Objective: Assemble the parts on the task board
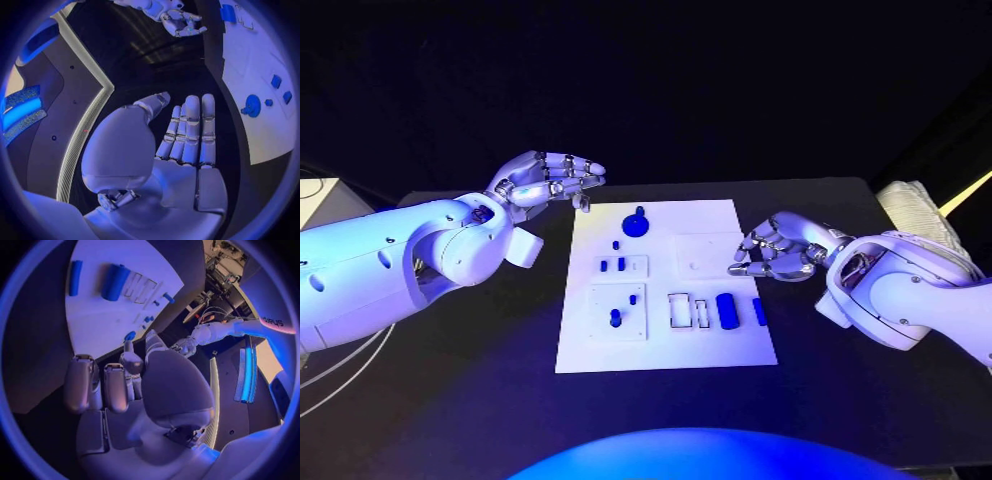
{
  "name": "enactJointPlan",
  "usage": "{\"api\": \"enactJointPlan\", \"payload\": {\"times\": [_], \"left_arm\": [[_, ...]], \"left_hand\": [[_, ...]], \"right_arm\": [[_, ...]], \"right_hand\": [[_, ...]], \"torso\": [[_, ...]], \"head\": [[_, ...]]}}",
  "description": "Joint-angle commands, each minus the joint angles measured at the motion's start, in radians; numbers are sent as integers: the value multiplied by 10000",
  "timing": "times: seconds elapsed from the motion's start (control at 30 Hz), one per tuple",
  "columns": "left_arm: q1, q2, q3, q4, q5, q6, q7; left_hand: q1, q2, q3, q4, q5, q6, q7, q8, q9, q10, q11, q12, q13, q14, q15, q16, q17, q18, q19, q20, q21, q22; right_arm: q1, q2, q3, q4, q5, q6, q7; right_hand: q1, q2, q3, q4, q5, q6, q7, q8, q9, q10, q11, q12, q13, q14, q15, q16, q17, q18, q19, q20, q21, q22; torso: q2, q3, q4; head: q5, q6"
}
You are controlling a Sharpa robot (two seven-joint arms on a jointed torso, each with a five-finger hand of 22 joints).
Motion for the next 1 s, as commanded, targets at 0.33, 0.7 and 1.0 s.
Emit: {"api": "enactJointPlan", "payload": {"times": [0.33,0.7,1.0], "left_arm": [[-71,-26,5,99,68,70,175],[-90,-93,5,141,69,93,150],[-92,-110,6,149,67,110,101]], "left_hand": [[-59,17,-17,78,15,-75,-6,65,11,-61,-4,75,-10,-28,24,-8,-9,142,102,-1,-73,-19],[-59,17,-17,78,15,-75,-6,65,11,-61,-4,75,-10,-28,24,-8,-9,142,102,-1,-73,-19],[-74,19,-27,99,18,-78,-3,70,14,-66,-3,90,-9,-31,27,-6,-10,141,105,1,-85,-27]], "right_arm": [[-505,3,-100,177,-451,478,-2417],[-975,662,-109,-150,-815,362,-2862],[-1073,1128,-109,-420,-809,740,-2984]], "right_hand": [[-675,238,-1223,34,73,21,-140,527,326,1255,-125,2609,3256,711,-100,727,1669,-311,471,-58,887,1092],[-816,264,-1338,41,50,5,-144,593,371,1217,-125,2581,3259,728,-97,783,1804,-337,501,-56,1013,1200],[-913,397,-1400,37,55,81,-176,706,429,1077,-148,2389,3085,722,-110,789,1827,-338,496,-61,1029,1225]], "torso": [[0,0,9],[10,-7,-4],[14,-31,3]], "head": [[-294,37],[-293,-45],[-212,-67]]}}
